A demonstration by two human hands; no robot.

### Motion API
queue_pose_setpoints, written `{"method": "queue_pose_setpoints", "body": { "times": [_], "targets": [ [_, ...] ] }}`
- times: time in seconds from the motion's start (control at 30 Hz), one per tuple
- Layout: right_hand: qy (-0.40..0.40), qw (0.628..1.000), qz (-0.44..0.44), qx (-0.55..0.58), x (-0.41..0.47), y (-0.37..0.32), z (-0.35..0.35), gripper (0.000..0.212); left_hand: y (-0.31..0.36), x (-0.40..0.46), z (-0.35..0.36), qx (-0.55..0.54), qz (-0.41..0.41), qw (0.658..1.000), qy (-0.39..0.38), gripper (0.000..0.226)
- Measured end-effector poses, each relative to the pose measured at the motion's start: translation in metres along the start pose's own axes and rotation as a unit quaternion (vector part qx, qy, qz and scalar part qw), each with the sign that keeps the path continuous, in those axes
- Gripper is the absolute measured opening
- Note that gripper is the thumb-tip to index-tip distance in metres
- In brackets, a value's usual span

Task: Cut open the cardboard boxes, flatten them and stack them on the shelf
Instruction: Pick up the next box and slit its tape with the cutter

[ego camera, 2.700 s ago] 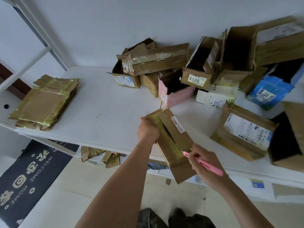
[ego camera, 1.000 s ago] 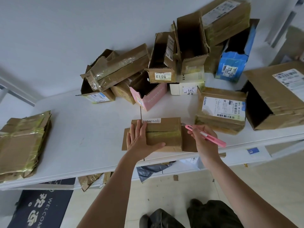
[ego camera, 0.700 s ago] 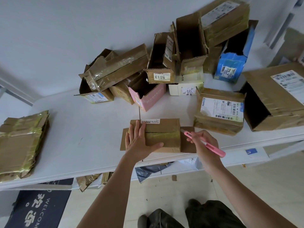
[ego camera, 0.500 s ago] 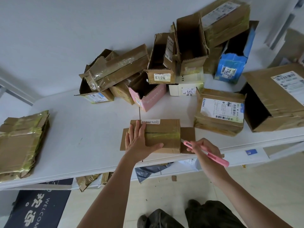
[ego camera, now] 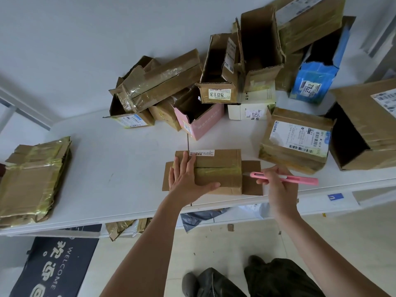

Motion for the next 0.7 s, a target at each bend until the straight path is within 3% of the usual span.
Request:
{"method": "queue_pose_setpoints", "body": {
  "times": [0.1, 0.27, 0.47, 0.6, 0.7],
  "targets": [
    [0.019, 0.998, -0.054, 0.030, 0.008, -0.021, -0.003, 0.014, -0.001, 0.000, -0.001, 0.003, 0.009, 1.000, -0.005, 0.142],
    [-0.109, 0.975, -0.176, -0.086, 0.017, -0.040, 0.045, 0.010, 0.003, -0.003, -0.006, 0.005, 0.012, 1.000, 0.019, 0.137],
    [-0.185, 0.936, -0.234, -0.185, 0.013, -0.021, 0.080, 0.016, 0.007, -0.015, -0.014, 0.014, 0.023, 0.998, 0.049, 0.130],
    [-0.107, 0.916, -0.316, -0.224, 0.016, -0.032, 0.054, 0.013, -0.018, -0.026, -0.024, -0.020, -0.104, 0.989, 0.101, 0.137],
    [-0.113, 0.922, -0.305, -0.209, 0.009, -0.031, 0.045, 0.014, -0.030, -0.028, -0.022, -0.087, -0.189, 0.976, 0.070, 0.117]
  ]
}}
Point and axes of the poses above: each hand's wrist, its own x-axis towards the middle knuckle, its own z-axis out of the palm, y = z × x, the point moved 7 cm from there along x, towards the middle knuckle, and after that the axes turned 14 degrees about y, right-handed, at the moved point
